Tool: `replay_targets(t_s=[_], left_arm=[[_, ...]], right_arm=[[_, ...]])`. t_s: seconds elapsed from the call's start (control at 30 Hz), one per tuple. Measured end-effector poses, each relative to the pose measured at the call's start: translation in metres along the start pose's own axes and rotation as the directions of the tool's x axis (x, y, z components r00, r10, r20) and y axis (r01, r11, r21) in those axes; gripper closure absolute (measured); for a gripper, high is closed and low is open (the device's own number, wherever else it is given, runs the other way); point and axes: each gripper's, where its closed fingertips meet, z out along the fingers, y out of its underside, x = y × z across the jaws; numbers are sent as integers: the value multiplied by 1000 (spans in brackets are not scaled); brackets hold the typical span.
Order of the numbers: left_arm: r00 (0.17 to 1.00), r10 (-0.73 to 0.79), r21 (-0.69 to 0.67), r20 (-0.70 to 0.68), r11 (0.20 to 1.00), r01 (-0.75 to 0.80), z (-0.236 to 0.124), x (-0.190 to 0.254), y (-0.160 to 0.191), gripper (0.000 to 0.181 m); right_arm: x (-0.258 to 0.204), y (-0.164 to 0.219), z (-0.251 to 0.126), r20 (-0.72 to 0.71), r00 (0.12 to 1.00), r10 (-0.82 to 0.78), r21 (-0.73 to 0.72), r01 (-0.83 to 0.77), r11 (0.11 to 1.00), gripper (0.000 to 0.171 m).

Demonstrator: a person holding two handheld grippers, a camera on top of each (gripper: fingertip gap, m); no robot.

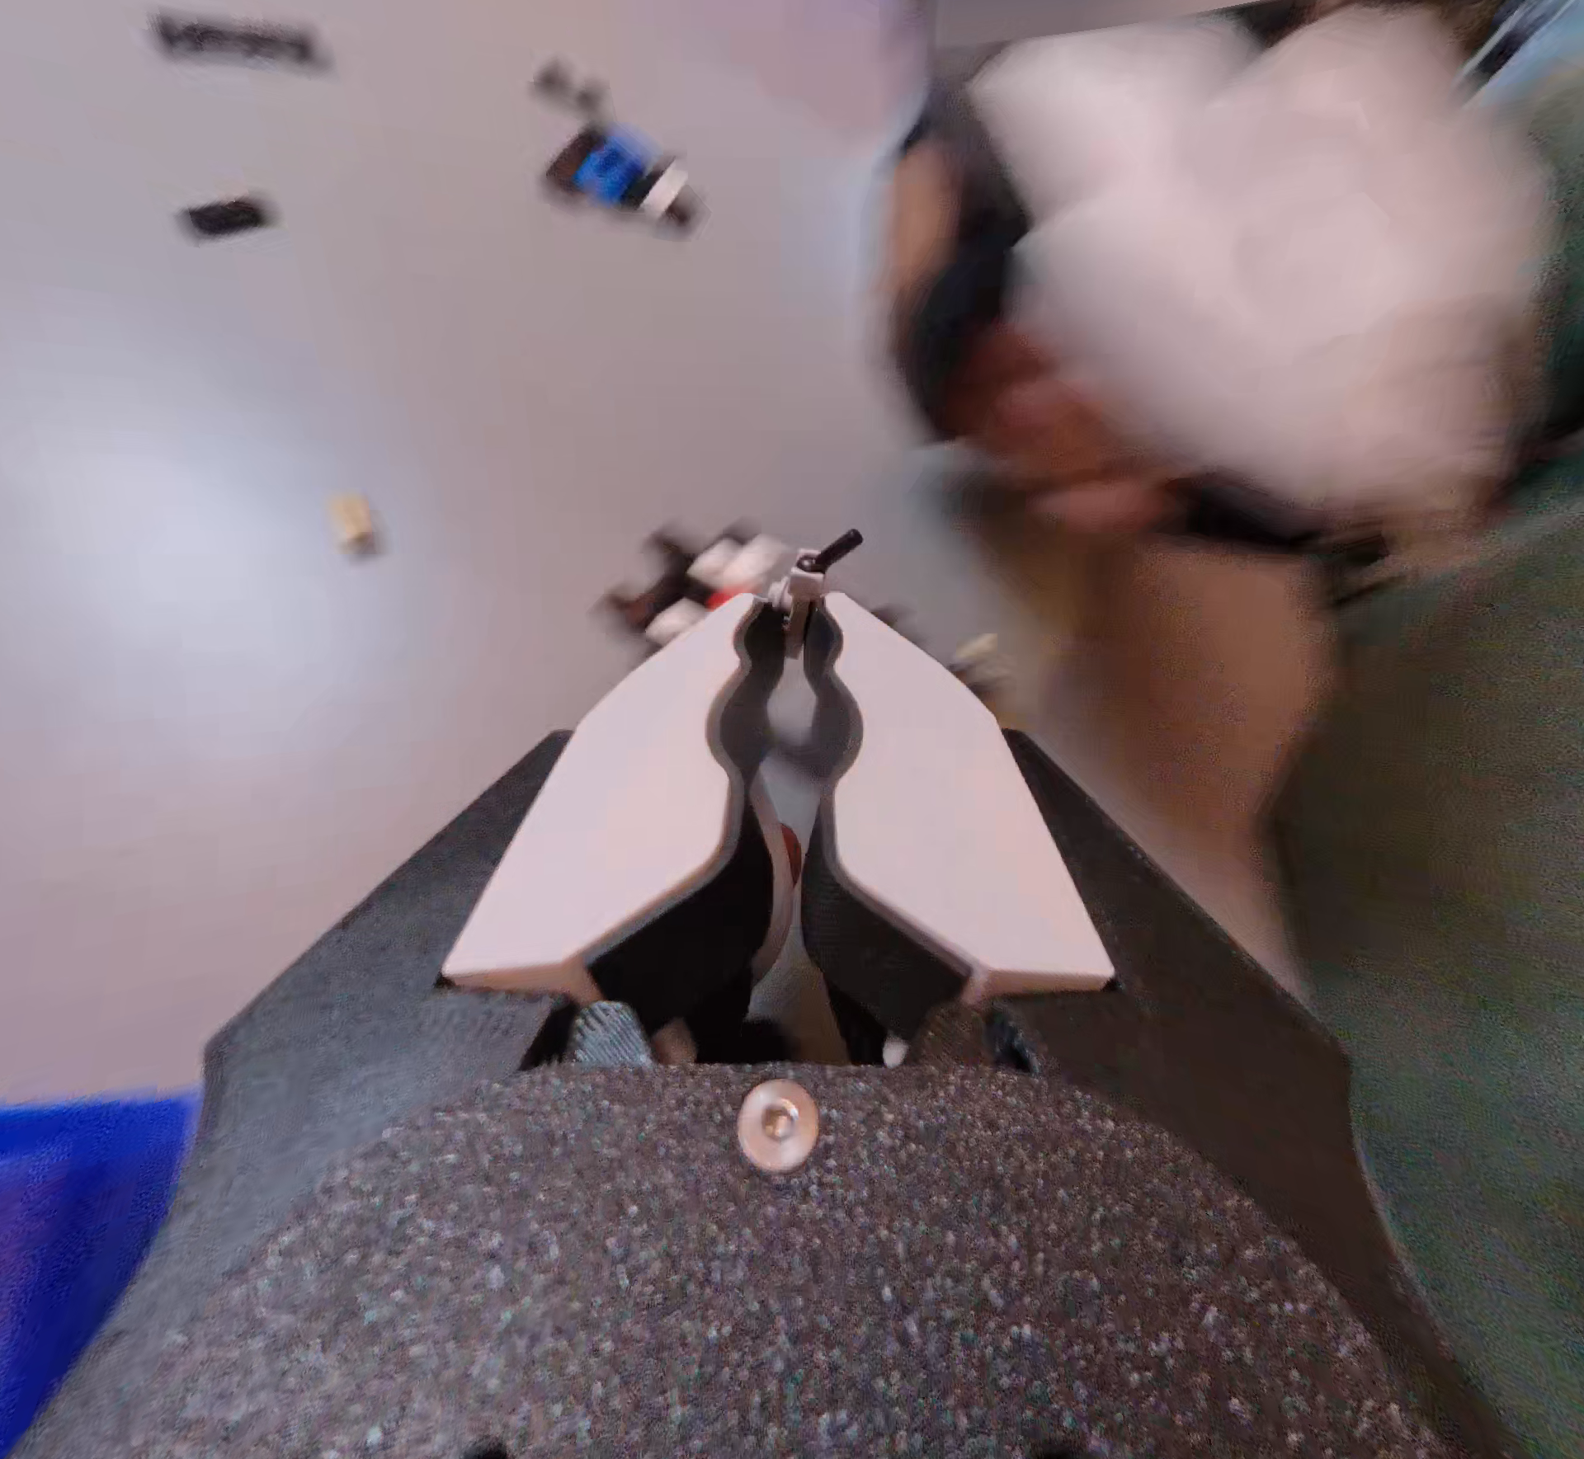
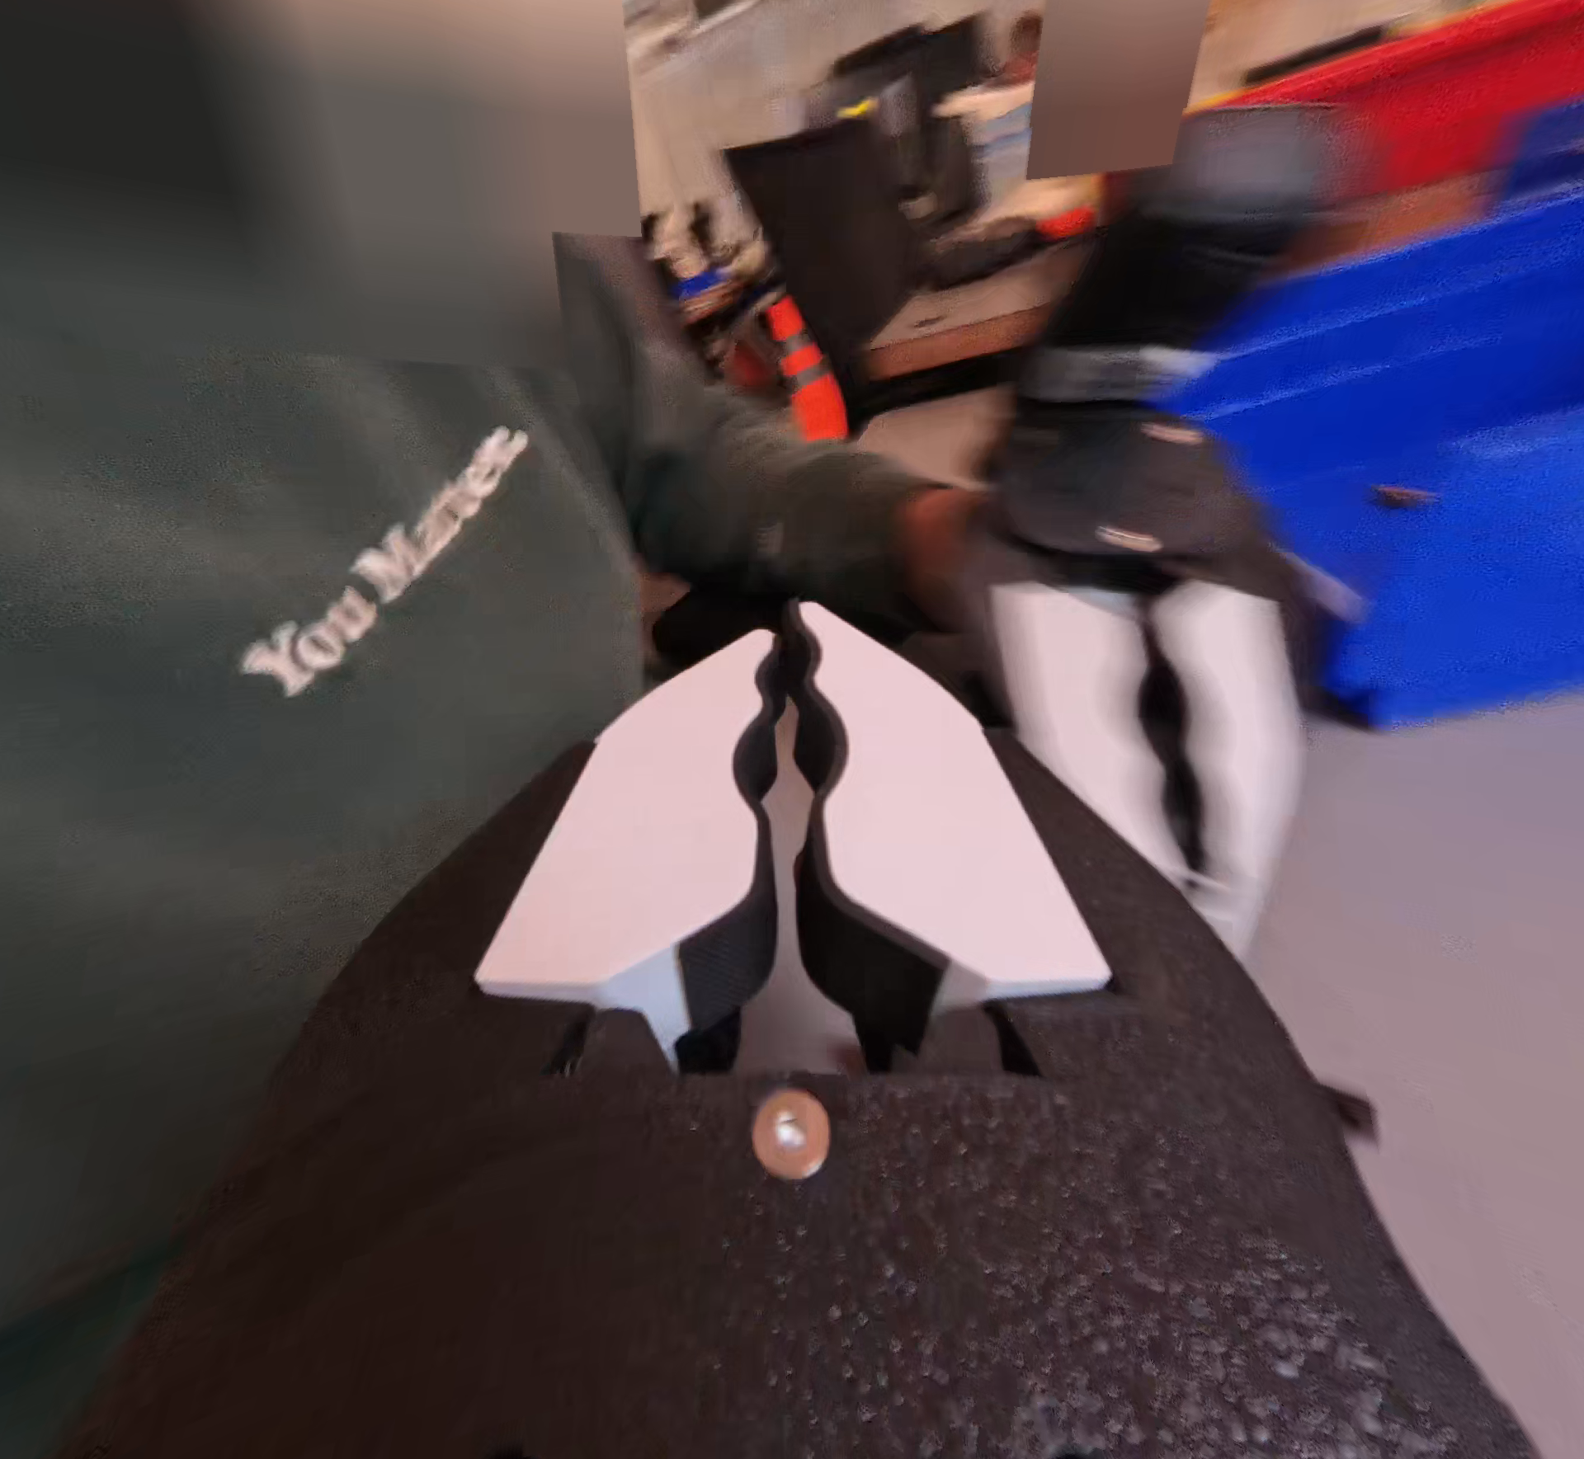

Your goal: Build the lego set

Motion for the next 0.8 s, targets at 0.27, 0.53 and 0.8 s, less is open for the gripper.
replay_targets(t_s=[0.27, 0.53, 0.8], left_arm=[[989, 86, 108, 117, 989, -99, -28, -12, -28, 173], [948, 217, 73, 233, 968, -240, -28, -17, -25, 173], [929, 276, 43, 245, 954, -295, -21, -12, -21, 173]], right_arm=[[36, 1, -21, -247, 966, -73, -21, 70, 997, 171], [75, 8, -33, -525, 779, -343, -256, 239, 937, 146], [82, 21, -26, -513, 664, -544, -466, 317, 826, 160]])
